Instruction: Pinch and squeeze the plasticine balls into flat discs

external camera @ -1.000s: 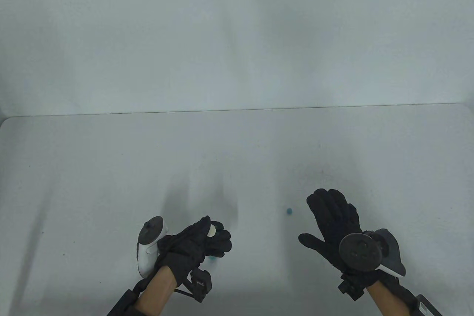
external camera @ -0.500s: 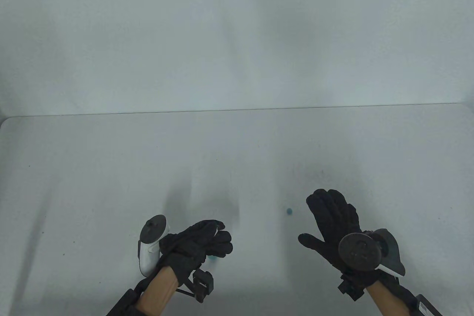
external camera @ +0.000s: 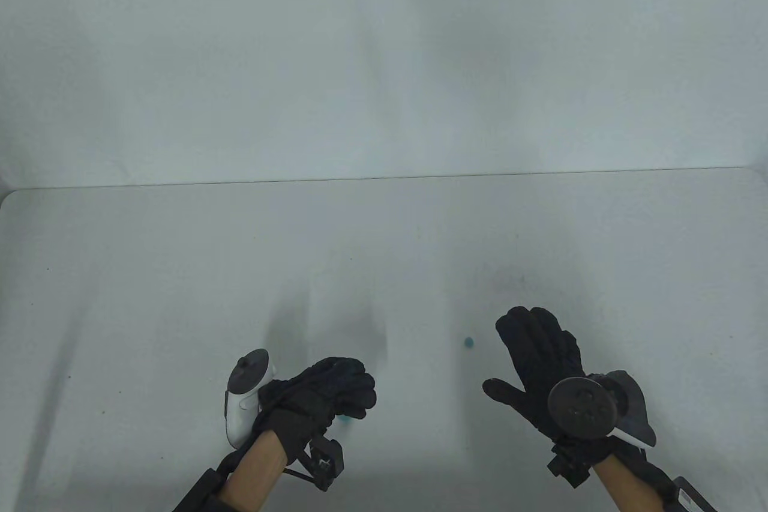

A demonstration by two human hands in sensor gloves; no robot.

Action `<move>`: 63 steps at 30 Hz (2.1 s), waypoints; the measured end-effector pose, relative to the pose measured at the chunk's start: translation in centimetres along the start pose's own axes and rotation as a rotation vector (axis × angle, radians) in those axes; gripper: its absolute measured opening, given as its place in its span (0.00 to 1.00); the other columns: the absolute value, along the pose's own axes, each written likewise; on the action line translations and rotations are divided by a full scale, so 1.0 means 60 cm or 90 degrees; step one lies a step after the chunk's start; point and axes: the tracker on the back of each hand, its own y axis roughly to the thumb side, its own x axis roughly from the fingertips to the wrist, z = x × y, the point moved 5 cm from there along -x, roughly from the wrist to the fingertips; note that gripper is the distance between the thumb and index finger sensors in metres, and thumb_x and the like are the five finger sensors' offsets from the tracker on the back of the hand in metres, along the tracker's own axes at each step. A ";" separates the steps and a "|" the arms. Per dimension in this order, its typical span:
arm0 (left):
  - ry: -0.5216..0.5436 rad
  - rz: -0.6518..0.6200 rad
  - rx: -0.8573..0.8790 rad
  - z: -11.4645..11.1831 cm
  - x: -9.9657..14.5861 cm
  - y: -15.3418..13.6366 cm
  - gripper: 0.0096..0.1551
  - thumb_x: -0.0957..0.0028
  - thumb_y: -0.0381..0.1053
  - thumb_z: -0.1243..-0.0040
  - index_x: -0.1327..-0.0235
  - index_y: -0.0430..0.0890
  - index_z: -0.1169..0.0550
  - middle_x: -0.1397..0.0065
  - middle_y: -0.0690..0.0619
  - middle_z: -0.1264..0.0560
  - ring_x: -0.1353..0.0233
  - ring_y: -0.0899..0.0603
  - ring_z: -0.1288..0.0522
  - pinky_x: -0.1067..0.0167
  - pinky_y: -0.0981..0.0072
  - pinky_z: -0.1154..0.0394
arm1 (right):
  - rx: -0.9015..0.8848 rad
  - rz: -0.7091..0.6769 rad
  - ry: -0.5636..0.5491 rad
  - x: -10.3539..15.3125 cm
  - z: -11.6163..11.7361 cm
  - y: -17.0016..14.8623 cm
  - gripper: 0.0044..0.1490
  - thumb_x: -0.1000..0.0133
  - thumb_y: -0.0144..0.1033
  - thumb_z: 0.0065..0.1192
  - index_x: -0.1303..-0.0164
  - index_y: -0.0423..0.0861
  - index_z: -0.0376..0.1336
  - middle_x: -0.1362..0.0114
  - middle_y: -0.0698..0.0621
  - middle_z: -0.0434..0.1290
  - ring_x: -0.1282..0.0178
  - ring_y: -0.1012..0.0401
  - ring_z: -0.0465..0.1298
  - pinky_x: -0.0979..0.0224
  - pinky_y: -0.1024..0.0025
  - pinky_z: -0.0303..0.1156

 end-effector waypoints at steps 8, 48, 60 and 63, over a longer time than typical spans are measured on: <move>0.028 0.001 -0.050 0.000 0.003 0.005 0.23 0.47 0.51 0.38 0.47 0.38 0.19 0.55 0.50 0.14 0.61 0.53 0.08 0.55 0.65 0.11 | -0.002 0.000 0.005 -0.001 0.002 -0.001 0.55 0.40 0.70 0.40 0.12 0.43 0.42 0.09 0.39 0.46 0.12 0.34 0.47 0.24 0.25 0.51; -0.024 -0.005 -0.010 0.004 -0.006 -0.003 0.28 0.40 0.49 0.48 0.31 0.38 0.25 0.24 0.31 0.36 0.31 0.31 0.25 0.34 0.41 0.28 | -0.013 0.003 0.005 -0.002 0.000 -0.003 0.55 0.40 0.70 0.40 0.12 0.43 0.42 0.09 0.39 0.46 0.12 0.34 0.47 0.24 0.25 0.51; 0.084 0.017 -0.244 0.008 -0.019 0.029 0.31 0.46 0.46 0.37 0.33 0.32 0.26 0.46 0.48 0.16 0.50 0.46 0.10 0.45 0.56 0.15 | -0.015 -0.007 -0.004 0.001 -0.004 0.000 0.55 0.40 0.70 0.40 0.12 0.43 0.42 0.09 0.39 0.46 0.12 0.34 0.47 0.24 0.25 0.52; 0.063 0.044 -0.252 0.000 -0.034 0.027 0.28 0.44 0.42 0.41 0.32 0.33 0.26 0.39 0.43 0.20 0.45 0.42 0.13 0.42 0.52 0.18 | -0.014 -0.008 -0.008 0.002 -0.005 0.000 0.55 0.40 0.70 0.40 0.12 0.43 0.42 0.09 0.39 0.46 0.12 0.34 0.48 0.24 0.25 0.52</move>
